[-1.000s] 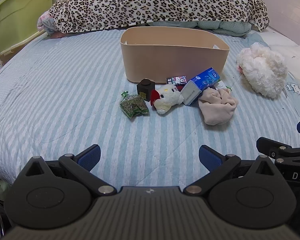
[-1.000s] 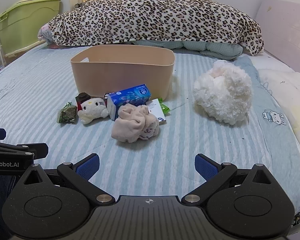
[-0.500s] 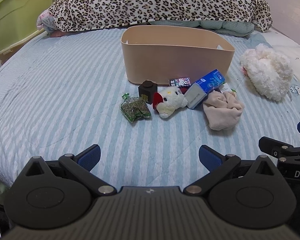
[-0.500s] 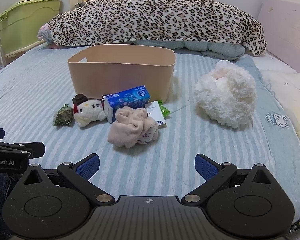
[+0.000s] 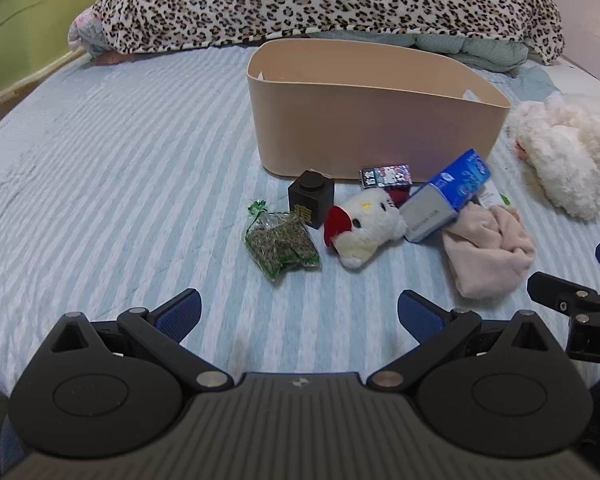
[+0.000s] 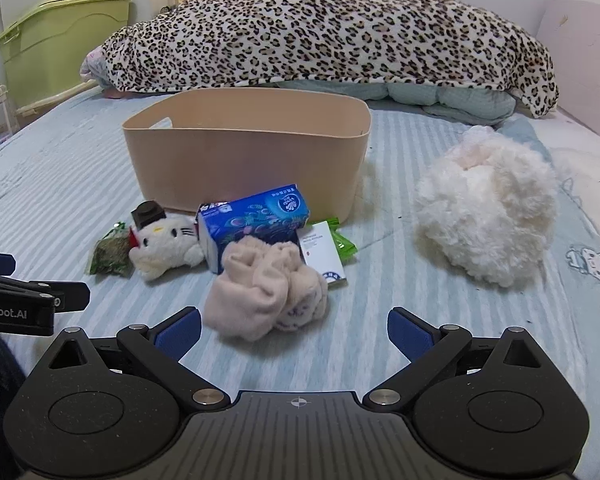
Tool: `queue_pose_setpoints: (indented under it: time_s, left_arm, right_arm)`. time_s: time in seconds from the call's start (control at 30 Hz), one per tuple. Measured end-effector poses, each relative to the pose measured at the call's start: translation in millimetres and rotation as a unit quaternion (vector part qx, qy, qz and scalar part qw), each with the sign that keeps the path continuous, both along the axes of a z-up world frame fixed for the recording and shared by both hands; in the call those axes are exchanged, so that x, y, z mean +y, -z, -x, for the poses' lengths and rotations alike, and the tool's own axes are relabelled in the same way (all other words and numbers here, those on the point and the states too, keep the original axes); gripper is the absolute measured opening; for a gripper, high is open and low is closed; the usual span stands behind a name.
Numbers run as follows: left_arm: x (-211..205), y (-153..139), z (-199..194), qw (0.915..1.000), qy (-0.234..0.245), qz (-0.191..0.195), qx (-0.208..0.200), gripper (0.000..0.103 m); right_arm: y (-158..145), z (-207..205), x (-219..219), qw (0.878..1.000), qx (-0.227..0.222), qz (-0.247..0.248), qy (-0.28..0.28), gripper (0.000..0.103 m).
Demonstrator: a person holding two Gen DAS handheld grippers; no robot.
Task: Organize objects
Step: 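Grasp the green herb bag with the left tool while the right tool grasps the pink cloth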
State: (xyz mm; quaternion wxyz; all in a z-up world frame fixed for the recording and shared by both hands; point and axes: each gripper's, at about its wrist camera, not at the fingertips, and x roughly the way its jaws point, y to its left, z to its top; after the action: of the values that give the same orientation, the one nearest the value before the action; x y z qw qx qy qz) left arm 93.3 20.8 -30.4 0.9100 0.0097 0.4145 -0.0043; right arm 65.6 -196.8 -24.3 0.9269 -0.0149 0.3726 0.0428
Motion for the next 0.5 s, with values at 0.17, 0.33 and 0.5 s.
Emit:
queue_pose_setpoints:
  time_s: [0.17,0.33,0.5]
  left_arm:
    - [5.7,10.0,-21.9,0.9999,-0.001,0.013,0.01,0.103]
    - [15.5,19.3,-40.5,0.9995,-0.016,0.024,0.012,0.103]
    - [24.1,30.8,-55.2,0.9996,-0.009,0.019,0.019,0.103]
  right_arm:
    - [9.1,-19.3,-1.4,1.0,0.007,-0.008,0.002,0.101]
    - [15.9,-33.0,-1.0,1.0,0.011,-0.018,0.007,0.1]
    - [22.1,-42.8,2.8,0.999,0.018,-0.03,0.001,0.097]
